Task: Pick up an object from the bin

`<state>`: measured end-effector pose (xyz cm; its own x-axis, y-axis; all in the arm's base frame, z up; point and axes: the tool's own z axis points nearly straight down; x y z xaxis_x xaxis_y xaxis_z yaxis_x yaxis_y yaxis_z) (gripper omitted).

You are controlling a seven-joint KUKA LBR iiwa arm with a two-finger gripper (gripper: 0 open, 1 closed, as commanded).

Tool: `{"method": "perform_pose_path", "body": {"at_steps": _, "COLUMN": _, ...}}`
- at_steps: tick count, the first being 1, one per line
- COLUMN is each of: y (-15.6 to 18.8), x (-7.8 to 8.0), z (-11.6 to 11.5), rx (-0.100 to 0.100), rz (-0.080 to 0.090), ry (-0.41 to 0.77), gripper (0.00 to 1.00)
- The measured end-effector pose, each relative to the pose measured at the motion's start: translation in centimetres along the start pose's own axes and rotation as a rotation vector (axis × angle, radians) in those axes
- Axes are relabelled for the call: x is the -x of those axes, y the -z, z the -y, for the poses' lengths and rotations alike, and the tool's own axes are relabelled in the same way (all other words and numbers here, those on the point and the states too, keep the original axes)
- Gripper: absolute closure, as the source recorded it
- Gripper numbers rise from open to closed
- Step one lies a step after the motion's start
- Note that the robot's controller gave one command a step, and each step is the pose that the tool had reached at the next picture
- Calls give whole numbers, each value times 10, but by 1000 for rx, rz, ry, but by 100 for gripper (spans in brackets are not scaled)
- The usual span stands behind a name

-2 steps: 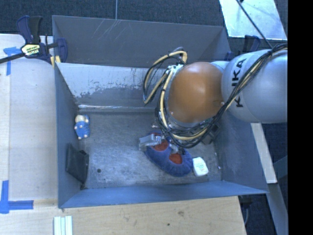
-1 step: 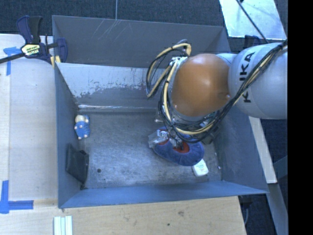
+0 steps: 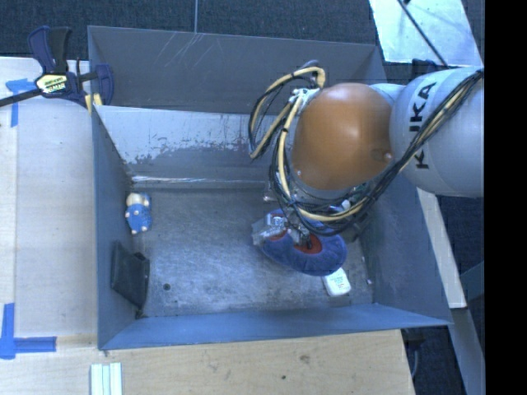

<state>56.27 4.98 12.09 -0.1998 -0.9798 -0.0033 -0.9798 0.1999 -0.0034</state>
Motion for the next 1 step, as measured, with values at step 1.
{"method": "perform_pose_path", "body": {"at_steps": 1, "y": 71, "x": 1, "z": 3, "rx": -6, "rz": 1, "ry": -2, "gripper": 100}}
